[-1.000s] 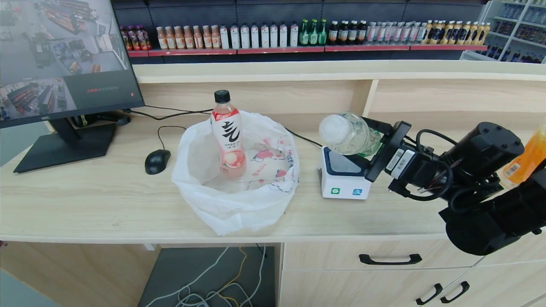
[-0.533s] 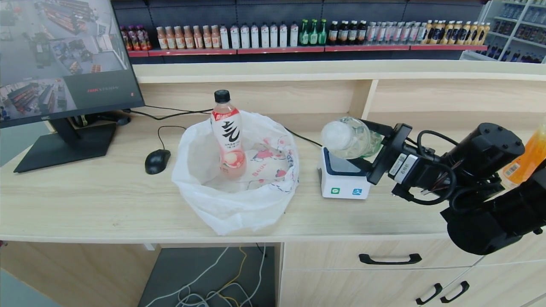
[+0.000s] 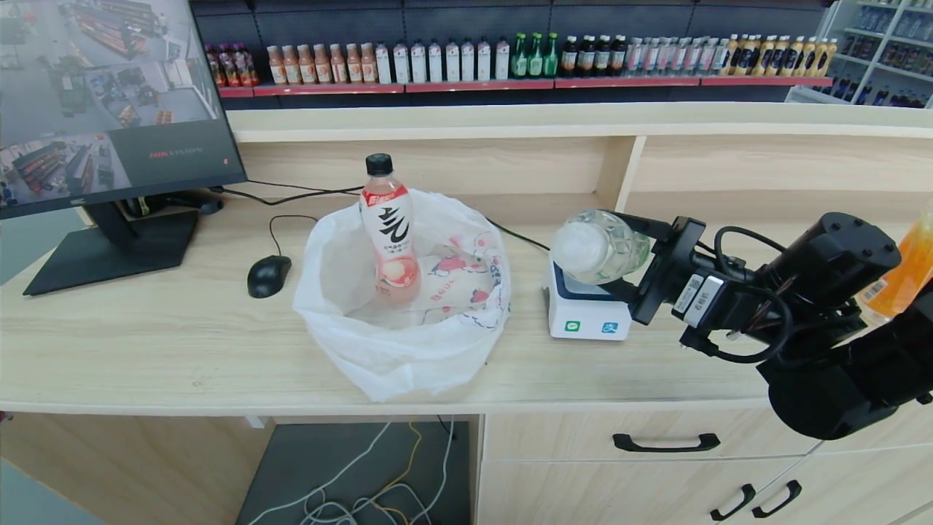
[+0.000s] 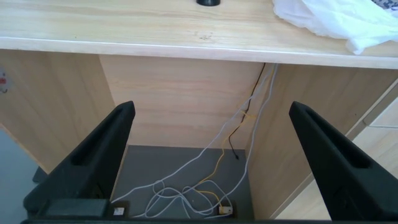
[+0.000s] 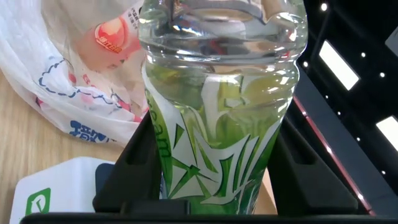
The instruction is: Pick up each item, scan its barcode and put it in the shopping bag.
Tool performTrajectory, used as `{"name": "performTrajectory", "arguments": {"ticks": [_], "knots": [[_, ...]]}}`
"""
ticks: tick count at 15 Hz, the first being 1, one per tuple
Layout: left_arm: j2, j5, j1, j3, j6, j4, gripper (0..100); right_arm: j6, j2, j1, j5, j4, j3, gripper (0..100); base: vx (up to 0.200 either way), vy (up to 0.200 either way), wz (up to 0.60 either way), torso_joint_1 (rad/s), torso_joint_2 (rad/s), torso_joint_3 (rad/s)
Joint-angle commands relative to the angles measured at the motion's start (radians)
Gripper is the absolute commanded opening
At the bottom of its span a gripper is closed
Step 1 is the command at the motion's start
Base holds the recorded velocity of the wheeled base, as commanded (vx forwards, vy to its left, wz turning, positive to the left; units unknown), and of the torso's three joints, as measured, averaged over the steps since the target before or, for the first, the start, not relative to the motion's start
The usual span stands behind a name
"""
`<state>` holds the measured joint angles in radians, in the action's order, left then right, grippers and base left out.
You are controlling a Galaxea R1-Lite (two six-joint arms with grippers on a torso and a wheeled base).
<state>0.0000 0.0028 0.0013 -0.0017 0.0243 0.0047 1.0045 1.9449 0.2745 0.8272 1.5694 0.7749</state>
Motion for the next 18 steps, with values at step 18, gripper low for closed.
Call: {"name": "performTrajectory", "arguments": {"ticks": [18], "knots": [[0.0, 0.0, 0.0, 0.0, 0.0, 0.001, 100, -0.113, -0.058, 0.012, -0.129, 0.001, 0.029, 0, 0.0, 0.0, 0.0, 0.0, 0.0, 0.0]]}}
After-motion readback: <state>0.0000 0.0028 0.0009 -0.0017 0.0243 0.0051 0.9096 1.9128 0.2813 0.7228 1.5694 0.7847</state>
